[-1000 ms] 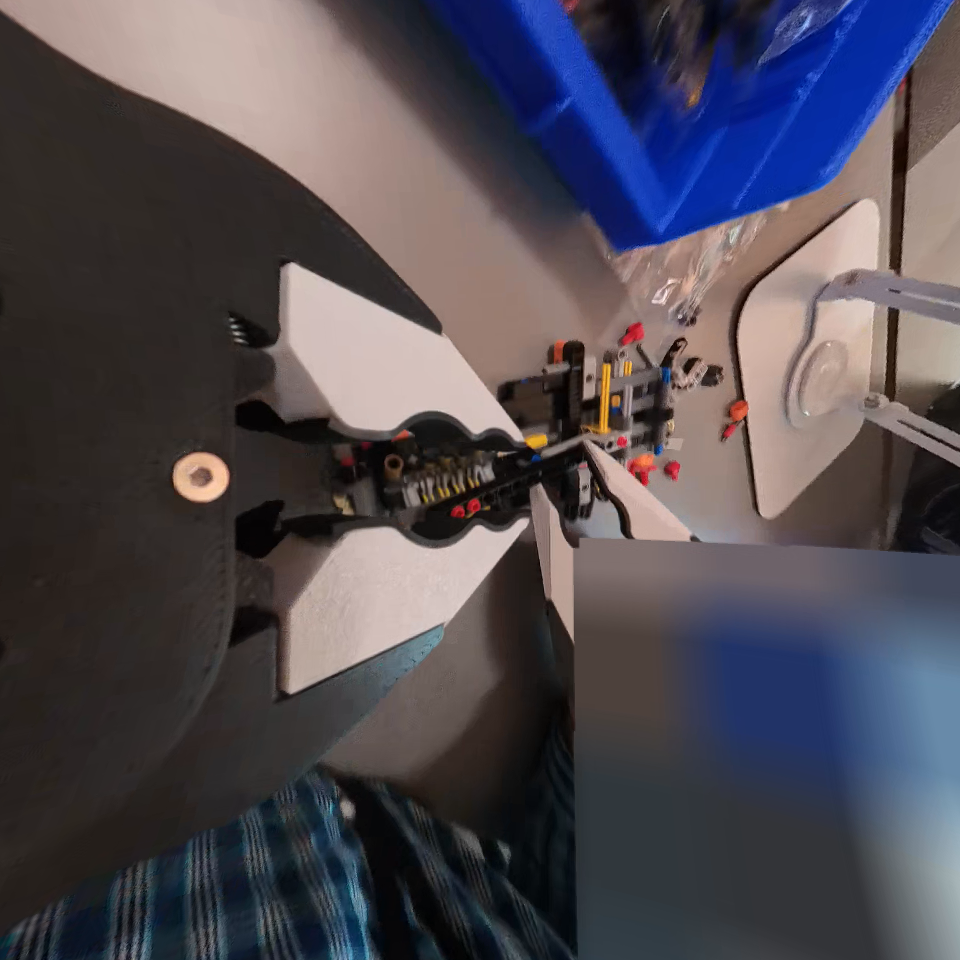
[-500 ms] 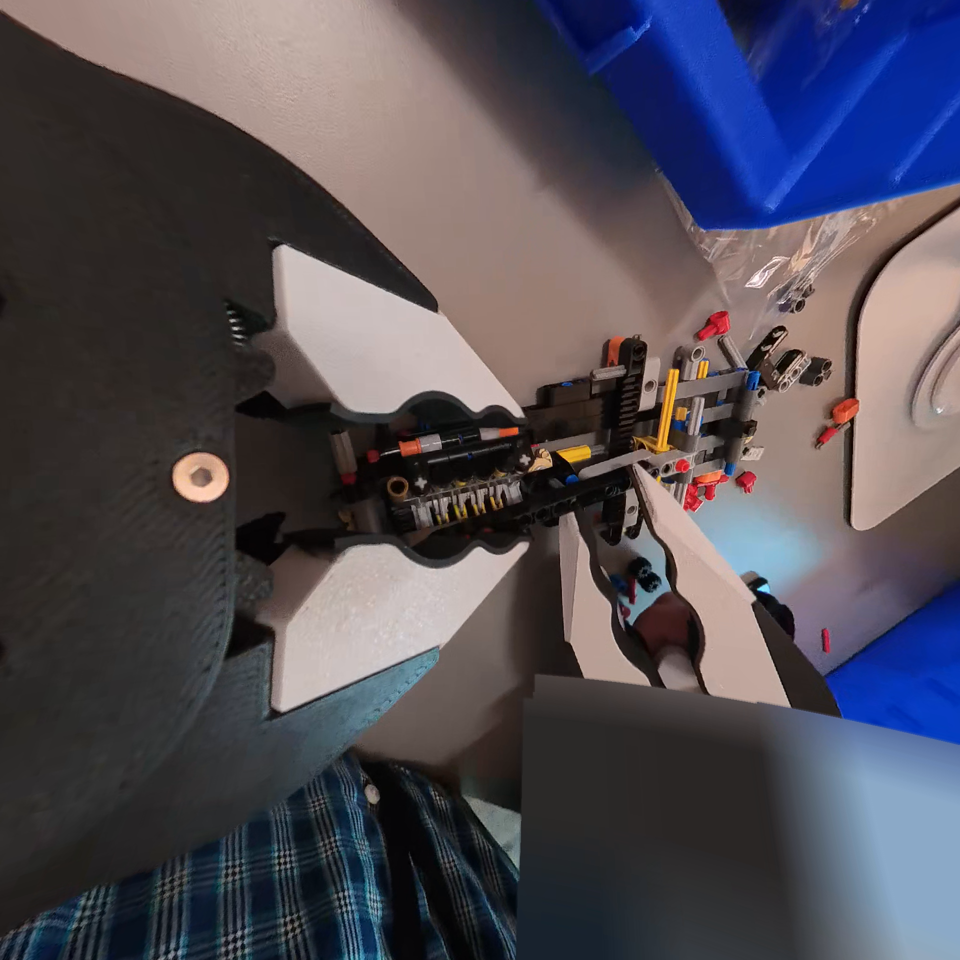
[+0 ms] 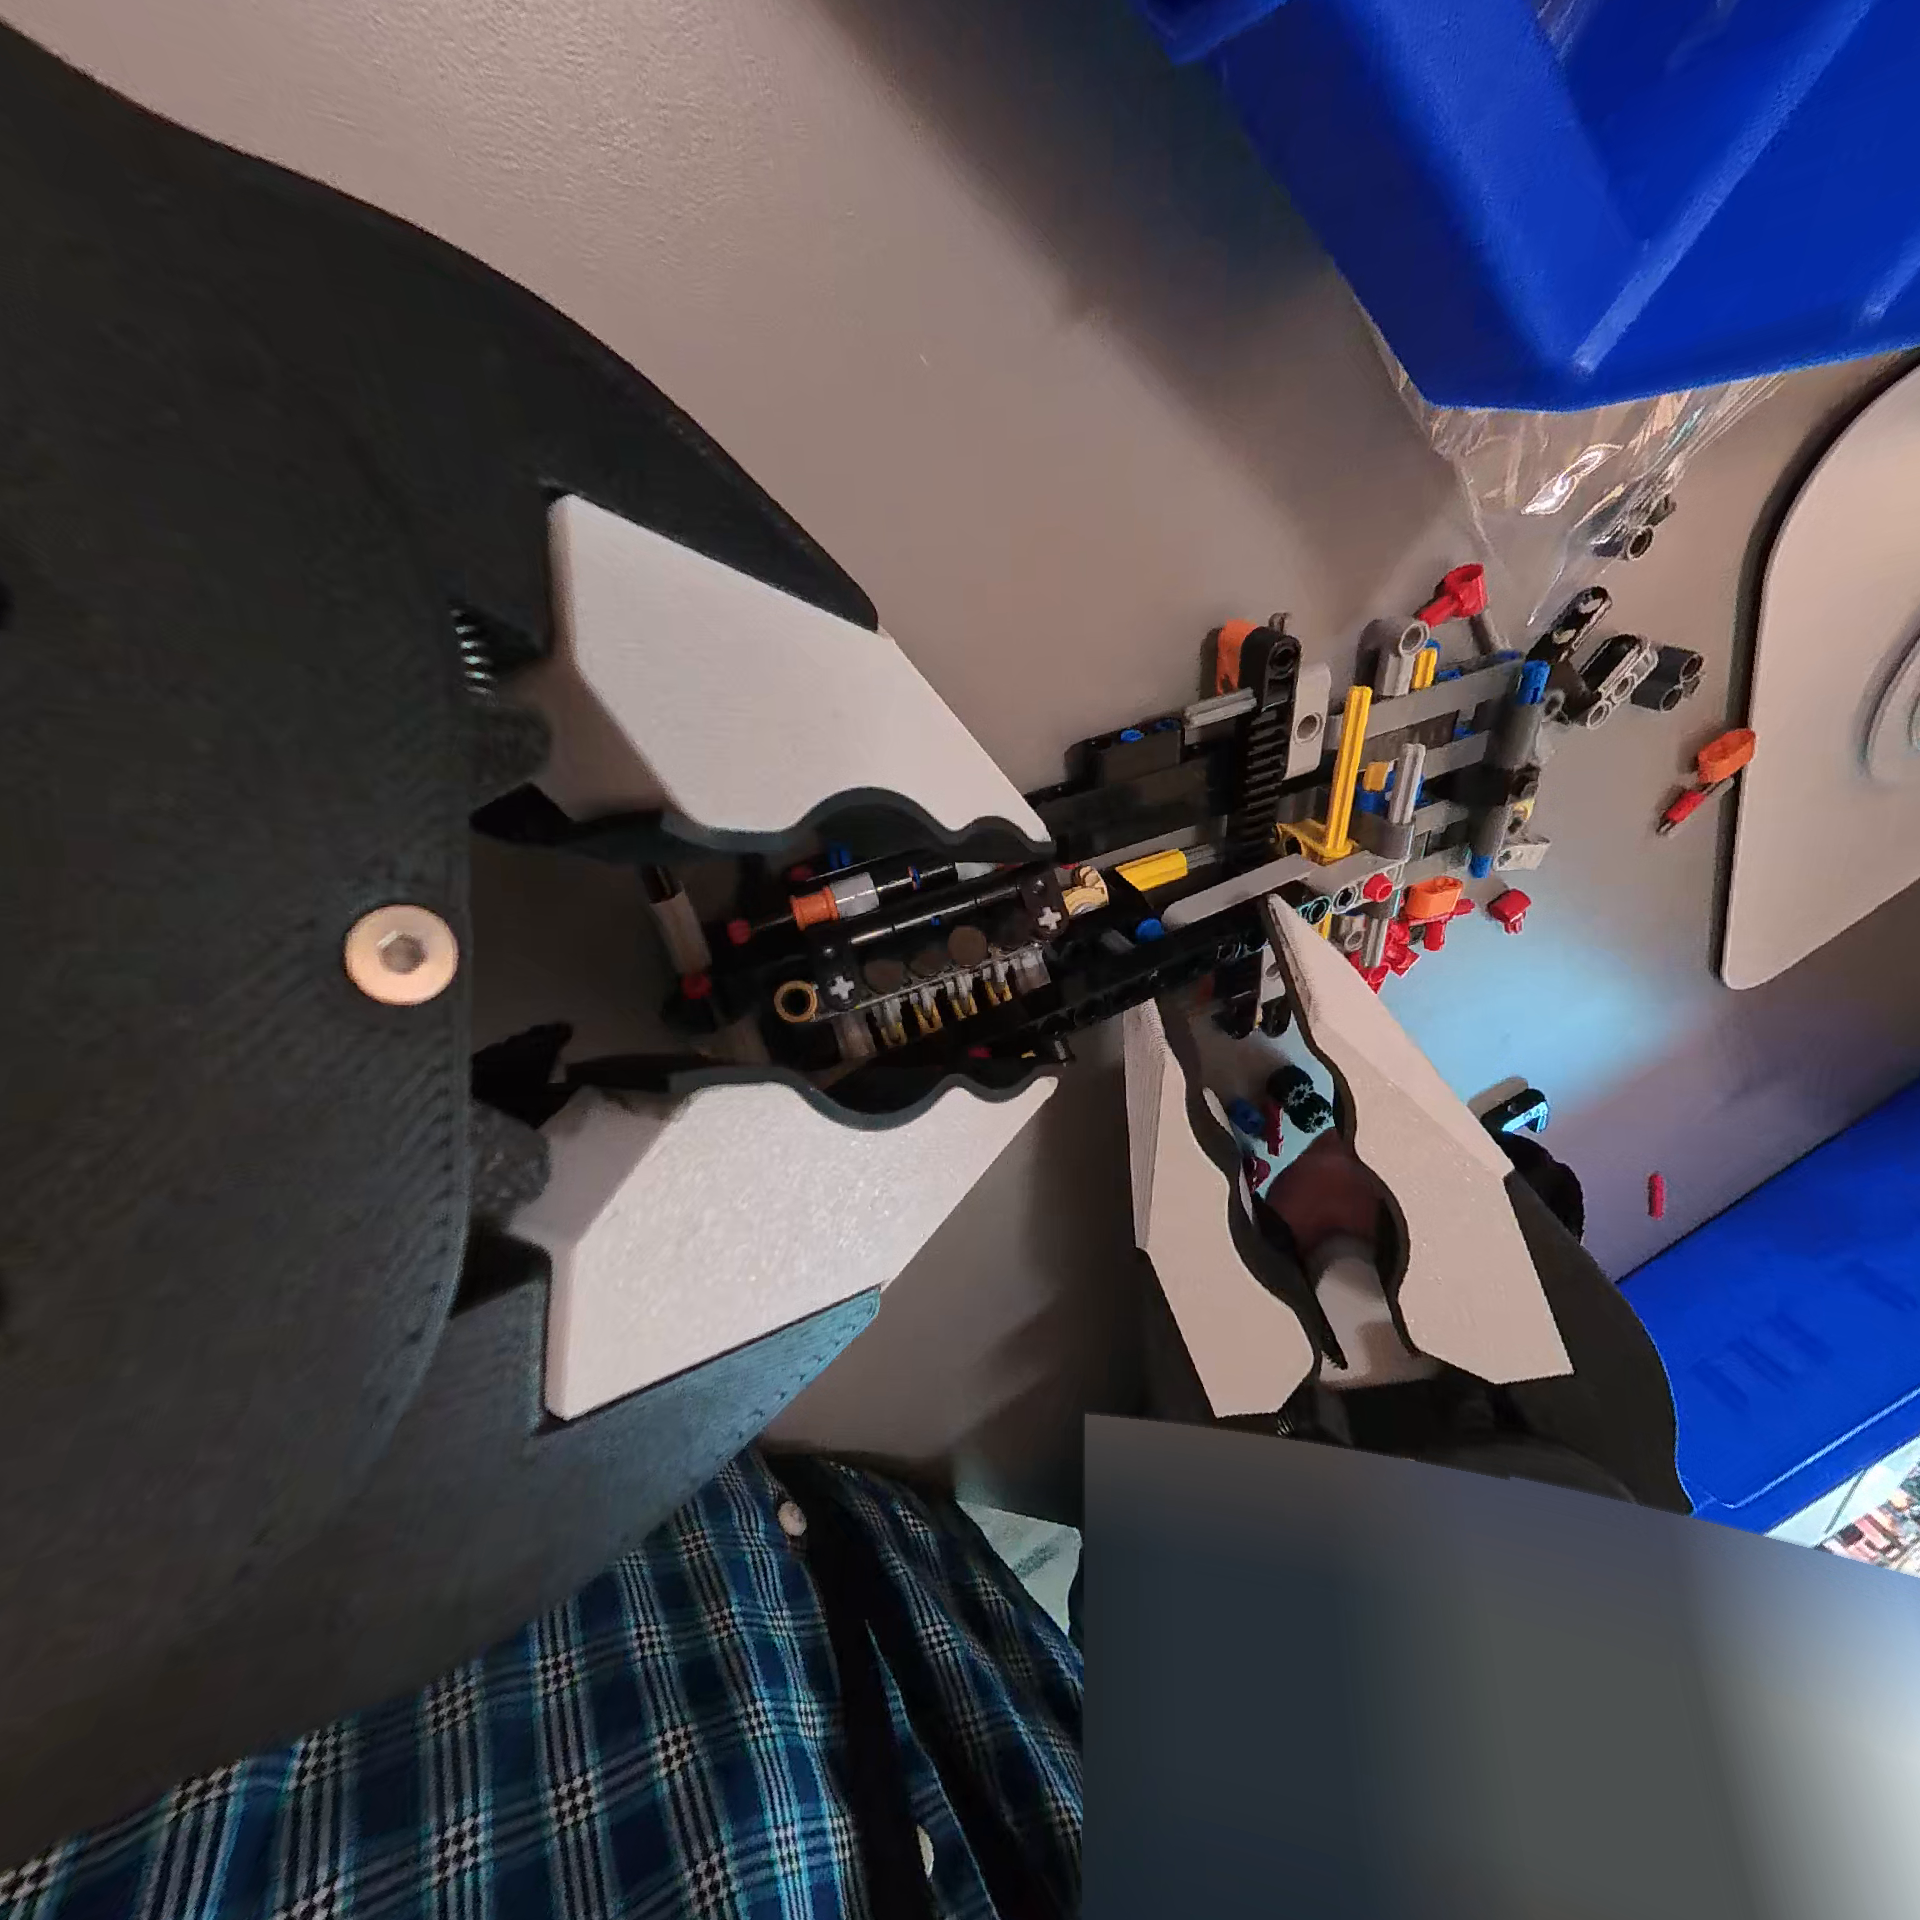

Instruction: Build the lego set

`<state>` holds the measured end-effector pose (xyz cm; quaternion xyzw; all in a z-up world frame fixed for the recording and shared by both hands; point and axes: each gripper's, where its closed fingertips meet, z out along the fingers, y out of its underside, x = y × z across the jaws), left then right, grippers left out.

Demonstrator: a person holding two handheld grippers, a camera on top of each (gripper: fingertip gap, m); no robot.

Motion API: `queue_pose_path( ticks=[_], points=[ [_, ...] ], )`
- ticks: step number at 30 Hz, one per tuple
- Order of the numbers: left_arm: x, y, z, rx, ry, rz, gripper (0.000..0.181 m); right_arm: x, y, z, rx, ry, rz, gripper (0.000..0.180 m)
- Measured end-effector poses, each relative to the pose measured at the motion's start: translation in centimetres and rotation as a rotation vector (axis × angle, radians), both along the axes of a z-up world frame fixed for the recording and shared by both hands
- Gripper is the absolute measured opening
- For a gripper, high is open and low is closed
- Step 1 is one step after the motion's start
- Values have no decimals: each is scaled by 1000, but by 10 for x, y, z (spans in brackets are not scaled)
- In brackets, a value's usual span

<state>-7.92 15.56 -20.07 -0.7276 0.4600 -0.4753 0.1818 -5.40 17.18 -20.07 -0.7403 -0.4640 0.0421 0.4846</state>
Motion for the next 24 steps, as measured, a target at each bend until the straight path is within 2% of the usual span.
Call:
queue_pose_path(
  ticks=[12, 19, 22, 24],
  points=[
    [1, -2, 0, 54, -27, 8, 32, 0, -1, 1, 30, -1, 23, 14],
    [6, -10, 1, 70, -13, -2, 35, 9, -9, 0, -37, 42, 42, 22],
    [9, -15, 0, 103, -6, -1, 36, 8, -18, -2, -12, -20, 94, 28],
    [9, -21, 1, 100, -8, -19, 35, 12, -26, 0, -61, 9, 127, 26]
  ],
)
